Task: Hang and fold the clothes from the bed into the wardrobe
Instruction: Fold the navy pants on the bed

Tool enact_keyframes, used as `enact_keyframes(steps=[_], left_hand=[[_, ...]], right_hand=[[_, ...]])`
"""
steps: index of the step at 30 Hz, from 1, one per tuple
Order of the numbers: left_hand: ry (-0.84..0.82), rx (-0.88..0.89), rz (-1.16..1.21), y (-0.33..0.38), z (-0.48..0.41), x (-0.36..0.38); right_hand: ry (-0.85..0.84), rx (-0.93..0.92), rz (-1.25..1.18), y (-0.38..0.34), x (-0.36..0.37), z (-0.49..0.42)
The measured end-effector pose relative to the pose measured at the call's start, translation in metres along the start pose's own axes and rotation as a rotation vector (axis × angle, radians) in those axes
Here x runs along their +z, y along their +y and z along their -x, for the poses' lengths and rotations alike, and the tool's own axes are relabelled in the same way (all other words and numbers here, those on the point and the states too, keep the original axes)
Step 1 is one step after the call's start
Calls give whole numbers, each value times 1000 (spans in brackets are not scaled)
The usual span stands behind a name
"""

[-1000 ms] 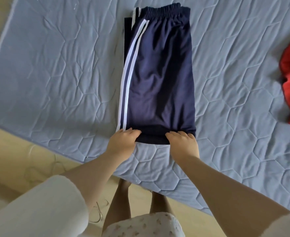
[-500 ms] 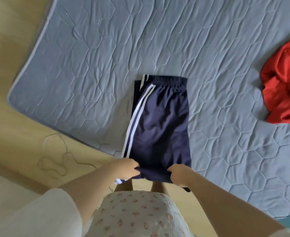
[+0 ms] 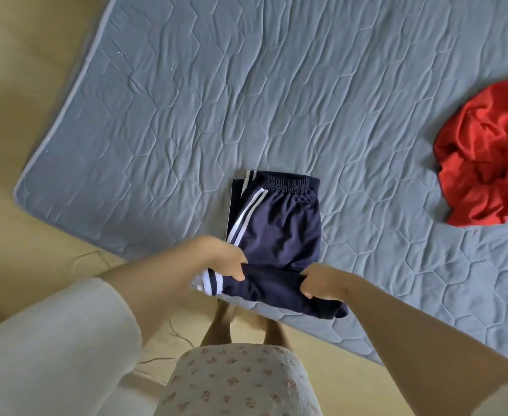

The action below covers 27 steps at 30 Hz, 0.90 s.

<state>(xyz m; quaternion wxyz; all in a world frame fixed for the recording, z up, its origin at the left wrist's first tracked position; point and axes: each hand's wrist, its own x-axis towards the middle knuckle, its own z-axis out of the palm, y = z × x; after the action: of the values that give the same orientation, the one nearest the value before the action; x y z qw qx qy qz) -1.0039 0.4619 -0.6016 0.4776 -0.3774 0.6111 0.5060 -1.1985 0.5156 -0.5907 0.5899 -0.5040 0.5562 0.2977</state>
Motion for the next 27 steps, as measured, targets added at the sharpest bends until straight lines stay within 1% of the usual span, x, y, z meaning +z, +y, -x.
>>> enact_keyframes(steps=[3,8,10,12,13,14,15,17,21,23,27], left_hand=[[103,50,-76,3,10,-55],[370,99,-62,1,7,-121],[569,102,-55,-3,-1,-132],[865,85,-76,-10,-11,-134],[1002,96,-90,-14,-17,-132],[1088,106,-105,-16,-25,-129],[1128,95,-119,-18,-35,-123],[1120,15,-45,-18,-52,-107],[1075,-124,435,-19,-81,-64],[1026,-143,573,-21,-96,-46],[916,-140,775,-28,-127,-25]], right_hand=[[121,-2,32,2,-40,-2],[385,7,-22,6,-98,-17],[562,18,-111,9,-110,-28],[737,25,-342,12,-114,-38],[793,25,-406,14,-113,-44],[806,41,-425,15,-109,-50],[803,59,-447,17,-104,-56],[760,129,-543,21,-89,-70],[649,221,-739,29,-59,-97],[617,247,-801,31,-48,-111],[597,262,-876,35,-34,-137]])
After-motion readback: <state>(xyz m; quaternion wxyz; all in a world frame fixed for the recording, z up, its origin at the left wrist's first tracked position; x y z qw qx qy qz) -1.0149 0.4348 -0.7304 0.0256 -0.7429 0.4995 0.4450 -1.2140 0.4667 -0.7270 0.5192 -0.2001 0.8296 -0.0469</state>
